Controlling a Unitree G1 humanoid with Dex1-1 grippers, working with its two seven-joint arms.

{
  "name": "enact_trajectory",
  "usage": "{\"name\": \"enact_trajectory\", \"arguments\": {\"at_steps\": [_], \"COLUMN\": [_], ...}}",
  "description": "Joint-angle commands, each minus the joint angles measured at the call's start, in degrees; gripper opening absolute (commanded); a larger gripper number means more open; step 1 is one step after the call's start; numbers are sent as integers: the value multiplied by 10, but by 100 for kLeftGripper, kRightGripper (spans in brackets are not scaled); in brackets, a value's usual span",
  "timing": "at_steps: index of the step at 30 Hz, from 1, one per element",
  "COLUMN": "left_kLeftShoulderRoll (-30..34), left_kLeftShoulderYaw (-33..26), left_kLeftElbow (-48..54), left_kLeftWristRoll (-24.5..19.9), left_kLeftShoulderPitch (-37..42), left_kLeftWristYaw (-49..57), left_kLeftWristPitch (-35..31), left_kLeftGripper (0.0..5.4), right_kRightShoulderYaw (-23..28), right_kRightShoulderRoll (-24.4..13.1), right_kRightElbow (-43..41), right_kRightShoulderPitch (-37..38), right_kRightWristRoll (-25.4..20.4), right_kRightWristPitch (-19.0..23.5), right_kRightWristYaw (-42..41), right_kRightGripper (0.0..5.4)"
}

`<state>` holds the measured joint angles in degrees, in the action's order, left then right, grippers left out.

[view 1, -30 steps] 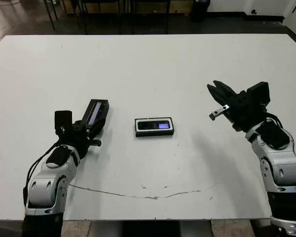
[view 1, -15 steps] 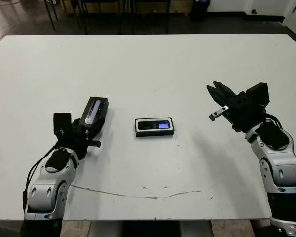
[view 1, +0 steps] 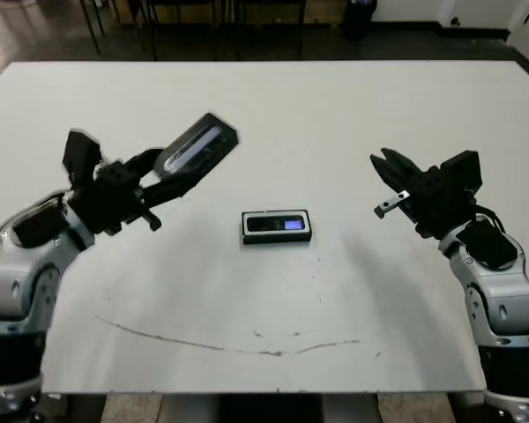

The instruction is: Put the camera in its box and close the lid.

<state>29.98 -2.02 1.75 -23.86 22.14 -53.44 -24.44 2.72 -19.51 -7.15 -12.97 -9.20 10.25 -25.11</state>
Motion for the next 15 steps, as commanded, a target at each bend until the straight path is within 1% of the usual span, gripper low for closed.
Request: {"name": "enact_trajectory", "arguments": {"at_steps": [1, 4, 8, 11, 15], "left_kLeftShoulderRoll": [34, 36, 29, 10, -11], "left_kLeftShoulderYaw": [54, 101, 147, 163, 167], "left_kLeftElbow": [-71, -134, -187, -222, -250], "left_kLeftWristRoll": [14, 43, 77, 78, 82], "left_kLeftShoulderPitch": [59, 108, 151, 173, 186], "left_kLeftWristYaw": [-99, -170, -230, -262, -272], "left_kLeftWristPitch": [1, 37, 74, 77, 82], "left_kLeftGripper": [128, 128, 128, 128, 128], "right_kRightShoulderYaw": [2, 6, 8, 11, 13], "right_kRightShoulderRoll": [-7, -8, -9, -10, -10], "right_kRightElbow": [2, 6, 6, 4, 6], "right_kRightShoulderPitch": [3, 2, 2, 2, 2], "right_kRightWristRoll": [2, -3, -3, -4, -6], "right_kRightWristPitch": [8, 4, 7, 14, 13], "right_kRightWristYaw": [1, -4, -5, -3, -4], "right_kRightGripper": [0, 0, 0, 0, 0]}}
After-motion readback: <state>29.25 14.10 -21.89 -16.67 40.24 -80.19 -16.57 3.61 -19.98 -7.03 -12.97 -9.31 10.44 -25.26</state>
